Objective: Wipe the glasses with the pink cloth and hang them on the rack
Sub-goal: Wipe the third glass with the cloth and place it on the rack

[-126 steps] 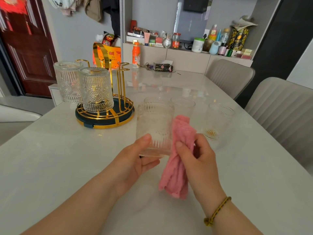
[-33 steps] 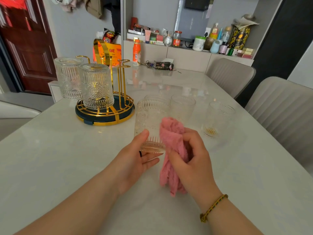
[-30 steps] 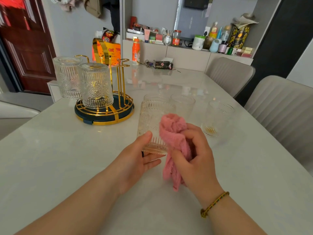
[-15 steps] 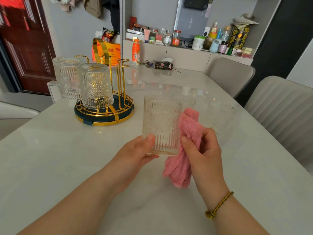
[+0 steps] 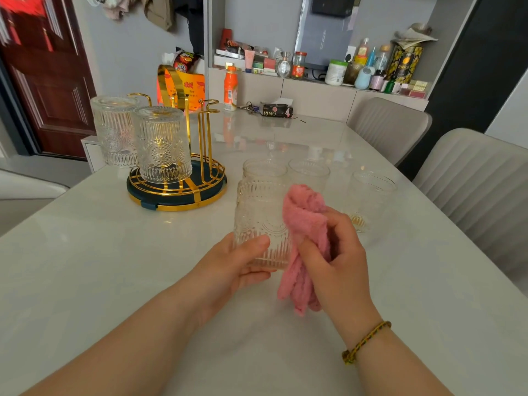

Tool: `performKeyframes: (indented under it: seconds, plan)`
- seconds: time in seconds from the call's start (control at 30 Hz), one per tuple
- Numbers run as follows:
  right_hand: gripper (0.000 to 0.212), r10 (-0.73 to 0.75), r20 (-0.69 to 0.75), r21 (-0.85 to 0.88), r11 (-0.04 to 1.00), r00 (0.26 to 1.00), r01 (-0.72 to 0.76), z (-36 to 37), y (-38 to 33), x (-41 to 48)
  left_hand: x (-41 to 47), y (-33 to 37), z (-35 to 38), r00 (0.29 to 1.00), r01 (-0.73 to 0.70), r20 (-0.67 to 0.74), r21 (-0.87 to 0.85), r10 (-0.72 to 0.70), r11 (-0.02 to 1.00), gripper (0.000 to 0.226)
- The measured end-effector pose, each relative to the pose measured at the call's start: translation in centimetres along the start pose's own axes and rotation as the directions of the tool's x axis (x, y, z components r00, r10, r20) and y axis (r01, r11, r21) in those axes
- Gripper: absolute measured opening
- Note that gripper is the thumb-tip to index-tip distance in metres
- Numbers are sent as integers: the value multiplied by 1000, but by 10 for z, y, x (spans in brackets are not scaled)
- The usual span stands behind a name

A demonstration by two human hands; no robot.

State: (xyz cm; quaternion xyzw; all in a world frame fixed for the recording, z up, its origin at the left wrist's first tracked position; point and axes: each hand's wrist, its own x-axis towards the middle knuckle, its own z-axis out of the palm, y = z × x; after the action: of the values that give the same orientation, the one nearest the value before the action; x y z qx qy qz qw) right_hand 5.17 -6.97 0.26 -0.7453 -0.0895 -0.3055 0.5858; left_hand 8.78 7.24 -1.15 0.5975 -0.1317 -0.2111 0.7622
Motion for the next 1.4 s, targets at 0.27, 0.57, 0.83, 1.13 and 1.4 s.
performKeyframes:
  seconds: [0.27,0.57,0.83,1.13,1.4]
  plan:
    - [18,114,24,18,993,993,-114,5,2,-4,-5,6,4,997,-77,-27,-205,73,976,40]
    - [22,23,-101,20,1000,995,-21,-13,-15,5,-13,0,15,993,-22,109,-110,34,994,56]
    - [20,117,117,-25,993,986,-115,-2,-10,-1,-7,7,6,999,-7,-43,-220,-3,976,42]
    - [23,194,-51,74,979,980,-190,-6,-14,3,-12,3,11,999,33,40,-147,-28,989,39]
    - [22,292,26,225,930,956,-290,-2,-10,1,-10,10,7,998,13,-62,-106,-20,994,39]
